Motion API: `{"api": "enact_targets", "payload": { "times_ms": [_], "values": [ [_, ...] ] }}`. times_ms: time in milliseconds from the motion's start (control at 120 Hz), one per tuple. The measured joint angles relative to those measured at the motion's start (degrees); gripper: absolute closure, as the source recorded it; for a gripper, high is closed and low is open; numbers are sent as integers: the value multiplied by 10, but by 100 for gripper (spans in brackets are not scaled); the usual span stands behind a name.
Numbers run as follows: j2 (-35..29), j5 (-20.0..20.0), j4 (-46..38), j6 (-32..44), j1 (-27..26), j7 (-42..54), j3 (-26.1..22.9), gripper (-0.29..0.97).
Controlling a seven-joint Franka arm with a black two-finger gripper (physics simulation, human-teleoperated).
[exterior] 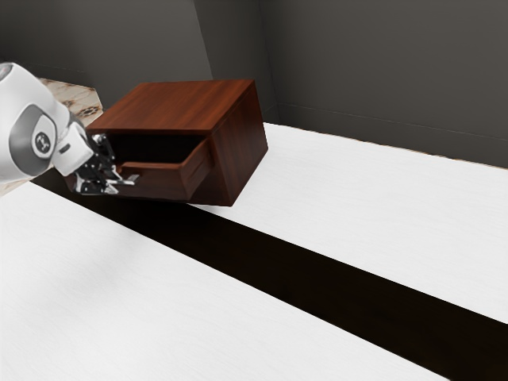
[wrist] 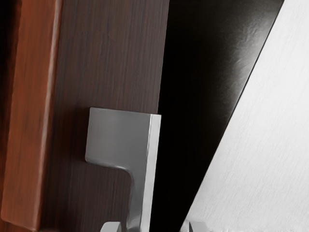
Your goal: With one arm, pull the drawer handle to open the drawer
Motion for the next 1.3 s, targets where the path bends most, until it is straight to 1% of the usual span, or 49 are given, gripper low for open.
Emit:
{"api": "enact_targets", "payload": {
  "times_ms": [867, 1200, 1300],
  "values": [
    [-97, 18, -109, 7, 3, -1, 5, 57],
    [-115, 26, -128, 8, 2, -2, 5, 58],
    [-131, 30, -131, 7, 1, -3, 8, 57]
  ]
}}
